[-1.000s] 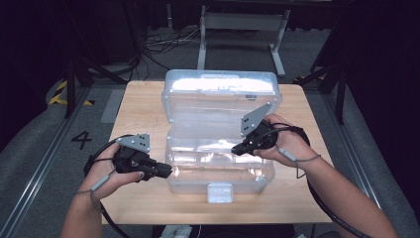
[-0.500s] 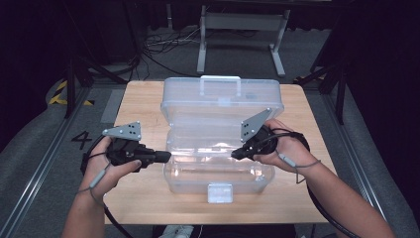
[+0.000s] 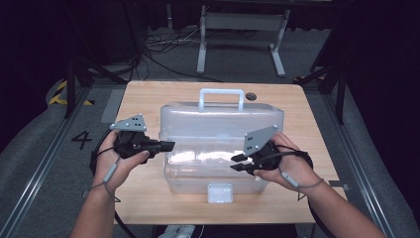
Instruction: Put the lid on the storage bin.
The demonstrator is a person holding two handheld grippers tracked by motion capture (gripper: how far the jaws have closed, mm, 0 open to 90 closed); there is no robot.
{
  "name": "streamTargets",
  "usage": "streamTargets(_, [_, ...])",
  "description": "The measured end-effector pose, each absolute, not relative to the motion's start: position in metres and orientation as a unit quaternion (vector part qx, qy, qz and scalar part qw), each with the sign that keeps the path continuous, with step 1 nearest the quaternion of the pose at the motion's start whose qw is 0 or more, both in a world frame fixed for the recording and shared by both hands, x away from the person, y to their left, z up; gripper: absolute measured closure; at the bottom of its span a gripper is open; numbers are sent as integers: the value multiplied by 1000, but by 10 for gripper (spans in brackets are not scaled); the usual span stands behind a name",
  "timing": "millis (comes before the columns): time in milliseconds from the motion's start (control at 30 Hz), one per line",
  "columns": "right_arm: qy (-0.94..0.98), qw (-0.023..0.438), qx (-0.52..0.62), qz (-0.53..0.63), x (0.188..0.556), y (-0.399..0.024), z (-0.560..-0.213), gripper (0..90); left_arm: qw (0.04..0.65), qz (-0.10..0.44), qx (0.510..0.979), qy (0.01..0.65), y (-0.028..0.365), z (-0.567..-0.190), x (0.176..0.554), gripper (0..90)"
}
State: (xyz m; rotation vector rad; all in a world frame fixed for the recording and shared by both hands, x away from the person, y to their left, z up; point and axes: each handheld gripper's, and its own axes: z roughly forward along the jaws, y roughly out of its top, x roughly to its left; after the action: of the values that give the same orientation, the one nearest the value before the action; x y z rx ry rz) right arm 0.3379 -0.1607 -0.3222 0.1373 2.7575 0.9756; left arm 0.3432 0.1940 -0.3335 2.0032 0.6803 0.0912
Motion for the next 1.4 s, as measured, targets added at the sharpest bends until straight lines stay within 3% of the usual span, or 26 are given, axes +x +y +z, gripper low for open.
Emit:
streamTargets(167, [925,124,54,356,316,-180,-313,757,488,40,825,282,194,-334,343,900])
streamTargets(367, [915,126,83,373,314,-198,-311,794,487,41,826,282,194,-333,343,900])
streamTargets(533, [902,119,124,397,316,-224,-315,899,489,40,825,282,194,-334,343,900])
streamTargets(1000, [849,118,219,465,327,-270,-333,900,485,42,827,282,195,-332,341,900])
streamTargets(1400, [817,110,251,507,336,-280,-339,900,469,33,838,277,195,-333,336,899])
